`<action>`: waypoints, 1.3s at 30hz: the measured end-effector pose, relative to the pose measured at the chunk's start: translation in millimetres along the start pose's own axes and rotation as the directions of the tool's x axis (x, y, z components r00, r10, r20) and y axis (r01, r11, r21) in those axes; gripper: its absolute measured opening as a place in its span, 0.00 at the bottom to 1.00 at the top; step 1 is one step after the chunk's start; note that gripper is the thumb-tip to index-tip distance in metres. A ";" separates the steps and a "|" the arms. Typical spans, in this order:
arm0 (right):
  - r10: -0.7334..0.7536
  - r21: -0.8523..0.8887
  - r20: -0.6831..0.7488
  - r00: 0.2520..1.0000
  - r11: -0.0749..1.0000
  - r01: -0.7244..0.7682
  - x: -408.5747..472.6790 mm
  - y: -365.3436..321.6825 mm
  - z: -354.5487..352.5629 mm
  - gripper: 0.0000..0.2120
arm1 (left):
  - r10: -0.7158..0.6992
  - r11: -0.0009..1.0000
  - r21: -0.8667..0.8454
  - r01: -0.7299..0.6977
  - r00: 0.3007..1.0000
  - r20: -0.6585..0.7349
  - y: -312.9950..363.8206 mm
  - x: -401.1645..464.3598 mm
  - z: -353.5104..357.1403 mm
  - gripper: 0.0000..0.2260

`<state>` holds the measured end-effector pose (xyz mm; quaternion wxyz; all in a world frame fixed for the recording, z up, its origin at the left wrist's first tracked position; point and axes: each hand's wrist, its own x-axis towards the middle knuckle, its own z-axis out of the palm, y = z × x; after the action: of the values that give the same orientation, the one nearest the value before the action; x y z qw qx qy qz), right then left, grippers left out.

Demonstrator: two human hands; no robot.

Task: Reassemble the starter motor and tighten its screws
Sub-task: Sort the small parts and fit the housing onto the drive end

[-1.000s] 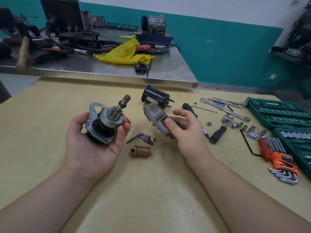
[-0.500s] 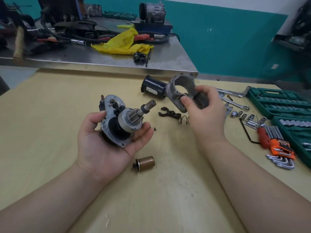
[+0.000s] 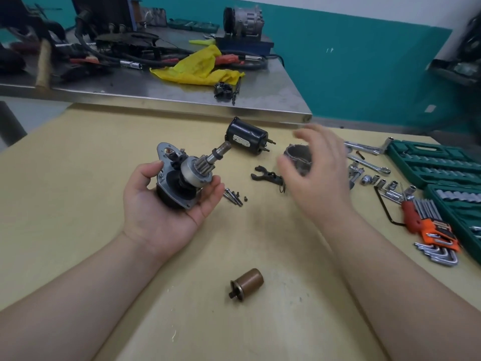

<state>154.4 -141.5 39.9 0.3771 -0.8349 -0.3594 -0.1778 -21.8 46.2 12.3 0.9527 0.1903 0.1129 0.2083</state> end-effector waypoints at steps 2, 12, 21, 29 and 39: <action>-0.342 0.174 0.187 0.921 0.934 0.312 -21.0 -34.7 -7.2 0.20 | 0.010 1.000 -0.015 -0.010 1.000 0.012 -0.2 1.3 -1.8 0.26; -0.436 0.097 0.754 0.491 0.814 0.573 -109.8 -25.8 -23.6 0.46 | 0.027 0.998 0.053 -0.029 0.999 0.045 -1.2 5.9 -3.9 0.18; -0.203 -0.037 0.724 0.659 0.943 0.331 -102.4 -29.7 -21.2 0.50 | 0.036 0.998 0.045 -0.036 0.999 0.005 -3.5 -3.9 0.7 0.21; -0.274 -0.048 0.709 0.649 0.900 0.432 -91.1 -29.5 -44.3 0.18 | 0.021 0.999 0.027 -0.020 1.000 -0.019 -2.6 -6.1 2.6 0.19; 0.052 0.208 0.420 0.906 0.966 -0.151 -58.9 -23.8 -15.8 0.14 | 0.024 0.998 -0.062 -0.023 1.000 0.012 5.3 -1.0 1.9 0.23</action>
<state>96.6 -170.0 28.6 0.3983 -0.8205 -0.4048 0.0655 -23.9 49.6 16.3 0.9563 0.1634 0.0982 0.2215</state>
